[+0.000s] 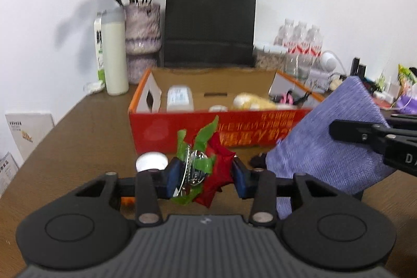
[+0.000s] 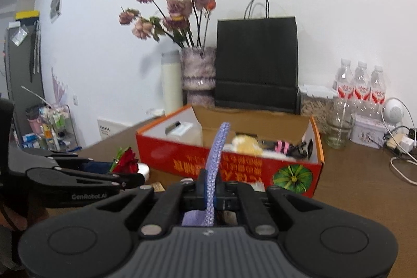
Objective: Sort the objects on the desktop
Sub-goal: 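Carry the flower and purple pouch into the box and release them, then grasp the white crumpled tissue with the right tool while the left tool grasps the small orange toy, then carry the tissue and orange toy over the box and open both tools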
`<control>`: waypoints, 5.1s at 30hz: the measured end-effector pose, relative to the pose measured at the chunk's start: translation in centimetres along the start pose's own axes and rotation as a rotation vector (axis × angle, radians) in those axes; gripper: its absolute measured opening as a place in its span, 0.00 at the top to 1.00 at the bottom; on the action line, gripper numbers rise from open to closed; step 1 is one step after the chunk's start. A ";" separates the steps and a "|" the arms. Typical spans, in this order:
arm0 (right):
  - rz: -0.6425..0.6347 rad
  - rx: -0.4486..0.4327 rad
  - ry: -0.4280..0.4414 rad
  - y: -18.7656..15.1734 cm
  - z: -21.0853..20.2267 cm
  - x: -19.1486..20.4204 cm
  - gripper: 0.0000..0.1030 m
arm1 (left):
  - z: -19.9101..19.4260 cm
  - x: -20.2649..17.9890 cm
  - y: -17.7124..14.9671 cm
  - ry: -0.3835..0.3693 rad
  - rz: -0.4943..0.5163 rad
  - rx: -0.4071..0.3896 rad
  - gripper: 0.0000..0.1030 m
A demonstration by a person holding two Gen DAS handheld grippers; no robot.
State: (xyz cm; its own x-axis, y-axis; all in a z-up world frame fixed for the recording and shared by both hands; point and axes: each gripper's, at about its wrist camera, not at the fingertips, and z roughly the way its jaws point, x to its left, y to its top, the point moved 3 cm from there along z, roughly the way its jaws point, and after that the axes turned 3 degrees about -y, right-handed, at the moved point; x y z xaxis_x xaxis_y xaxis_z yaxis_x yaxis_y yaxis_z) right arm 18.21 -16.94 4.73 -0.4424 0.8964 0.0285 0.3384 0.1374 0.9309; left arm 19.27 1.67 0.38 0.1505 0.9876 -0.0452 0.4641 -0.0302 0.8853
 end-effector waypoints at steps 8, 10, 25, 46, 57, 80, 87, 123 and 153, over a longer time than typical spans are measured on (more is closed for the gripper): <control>-0.012 -0.114 0.020 5.1 0.6 -0.7 0.98 | 0.0 -0.3 4.8 -0.032 -0.010 -0.090 0.59; -0.005 -0.149 0.019 6.8 1.2 -1.2 0.98 | 0.4 -0.4 6.4 -0.042 -0.017 -0.116 0.59; 0.211 -0.071 -0.053 9.8 16.6 -9.7 0.98 | 12.7 0.2 12.9 0.037 -0.078 -0.122 0.58; 0.156 0.184 -0.228 6.4 19.2 -11.3 0.03 | 15.5 0.8 10.9 0.186 -0.025 -0.075 0.00; 0.134 0.078 -0.237 8.2 13.6 -10.6 0.02 | 12.9 1.1 11.5 0.171 -0.062 -0.113 0.00; 0.033 0.202 -0.296 -2.6 2.0 -8.5 0.02 | 2.4 6.5 1.8 0.250 -0.031 0.034 0.00; 0.031 0.198 -0.276 -3.9 0.6 -7.2 0.03 | 0.9 8.0 -1.5 0.269 -0.084 0.098 0.00; 0.112 0.245 -0.281 -3.9 5.0 -8.6 0.49 | 3.5 7.9 -3.1 0.213 -0.100 0.187 0.36; 0.028 0.099 -0.223 0.2 3.0 -6.7 0.77 | -0.1 3.4 2.8 0.111 0.067 -0.087 0.59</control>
State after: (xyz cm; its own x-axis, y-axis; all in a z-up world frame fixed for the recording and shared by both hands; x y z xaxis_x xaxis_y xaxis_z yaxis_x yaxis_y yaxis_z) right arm 23.77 -21.65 3.60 -0.2416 0.9696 -0.0379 0.4328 0.1426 0.8902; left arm 20.95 4.95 2.75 0.0787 0.9949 0.0624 0.3781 -0.0877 0.9216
